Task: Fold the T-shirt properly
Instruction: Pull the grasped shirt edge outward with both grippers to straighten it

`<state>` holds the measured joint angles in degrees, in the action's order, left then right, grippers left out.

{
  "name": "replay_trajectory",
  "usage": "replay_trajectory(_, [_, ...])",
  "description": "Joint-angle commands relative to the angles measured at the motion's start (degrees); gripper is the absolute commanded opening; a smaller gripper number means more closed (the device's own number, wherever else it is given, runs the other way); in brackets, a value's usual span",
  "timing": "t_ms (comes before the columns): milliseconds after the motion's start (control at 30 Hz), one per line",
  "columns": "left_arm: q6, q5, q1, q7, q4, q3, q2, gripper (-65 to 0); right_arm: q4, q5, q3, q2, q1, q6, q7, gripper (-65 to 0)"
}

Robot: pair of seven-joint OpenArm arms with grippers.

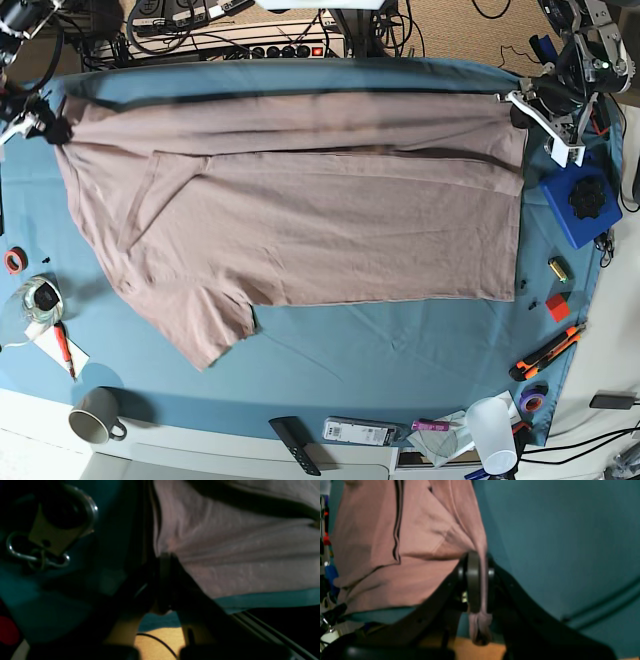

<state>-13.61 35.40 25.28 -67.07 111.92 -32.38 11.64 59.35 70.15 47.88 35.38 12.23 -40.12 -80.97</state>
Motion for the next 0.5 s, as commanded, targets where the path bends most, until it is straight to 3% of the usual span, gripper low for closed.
replay_trajectory(0, [0.0,-0.22,0.81,0.07,1.49,-0.55,0.76,-65.0,1.09,1.99,0.52,2.23,0.42,0.12,0.97,-65.0])
replay_trajectory(200, [0.0,-0.22,3.37,-0.02,3.67,-0.55,0.76,-65.0,1.79,2.47,0.57,1.75,2.38,0.12,0.97,-65.0])
replay_trajectory(467, [0.0,-1.29,3.8,-0.04,4.15,-0.55,0.76,-65.0,13.14,2.01,0.57,-3.48,4.94,0.12,0.97,-65.0])
